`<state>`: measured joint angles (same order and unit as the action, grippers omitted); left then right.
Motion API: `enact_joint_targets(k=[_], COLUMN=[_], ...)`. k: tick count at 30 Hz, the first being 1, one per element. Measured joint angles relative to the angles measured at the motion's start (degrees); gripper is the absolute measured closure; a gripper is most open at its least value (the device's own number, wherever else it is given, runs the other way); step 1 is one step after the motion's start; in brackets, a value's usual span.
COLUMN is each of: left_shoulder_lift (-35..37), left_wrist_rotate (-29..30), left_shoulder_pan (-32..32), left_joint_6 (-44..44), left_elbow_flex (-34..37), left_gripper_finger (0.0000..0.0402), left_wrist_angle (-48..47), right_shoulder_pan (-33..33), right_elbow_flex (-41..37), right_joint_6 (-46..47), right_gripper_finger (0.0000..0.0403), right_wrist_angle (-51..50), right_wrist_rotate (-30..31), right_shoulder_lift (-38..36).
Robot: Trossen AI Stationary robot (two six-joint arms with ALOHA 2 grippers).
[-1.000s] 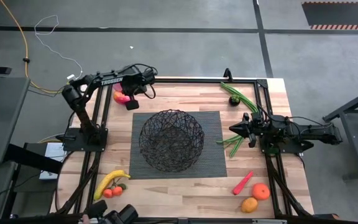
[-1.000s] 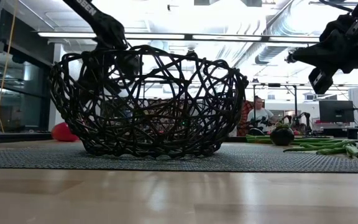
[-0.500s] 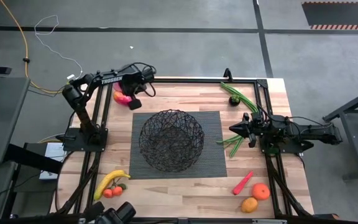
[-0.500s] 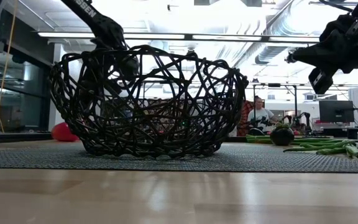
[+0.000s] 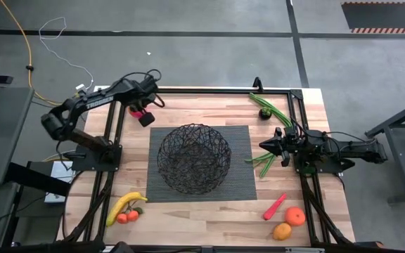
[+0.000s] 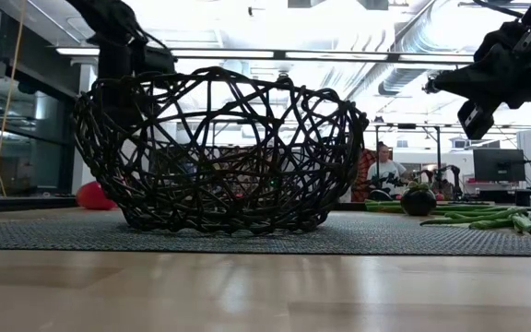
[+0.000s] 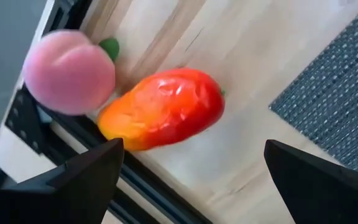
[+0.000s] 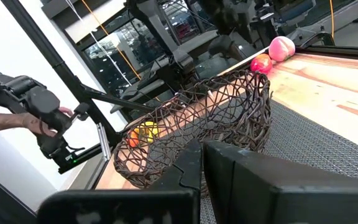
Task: Build produce basket
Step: Put the orange mango into the black mesh basket
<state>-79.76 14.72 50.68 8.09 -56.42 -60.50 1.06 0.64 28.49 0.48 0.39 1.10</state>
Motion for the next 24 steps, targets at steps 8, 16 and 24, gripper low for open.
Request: enact_joint_targets(k=[8, 16, 24], left_shoulder_lift=[0.0, -1.1, -8.6], left_wrist_rotate=[-0.6, 2.4, 2.9], left_shoulder_pan=[-0.1, -0.2, -0.4], left_joint_6=[5.6, 1.5, 3.4], left_elbow_flex=[0.5, 0.5, 0.5], left_gripper_finger=[0.0025, 0.0025, 0.0025], left_wrist_angle=[1.8, 4.0, 3.0], right_shoulder_pan=[0.0, 0.0, 0.0], right_elbow_flex=[0.0, 0.0, 0.0], right_joint_6=[0.0, 0.0, 0.0], right_gripper_finger=[0.0402, 0.0402, 0.0402], right_wrist_angle=[0.0, 0.0, 0.0], right_wrist_rotate=[0.0, 0.0, 0.0], right_shoulder_lift=[0.0, 0.0, 0.0])
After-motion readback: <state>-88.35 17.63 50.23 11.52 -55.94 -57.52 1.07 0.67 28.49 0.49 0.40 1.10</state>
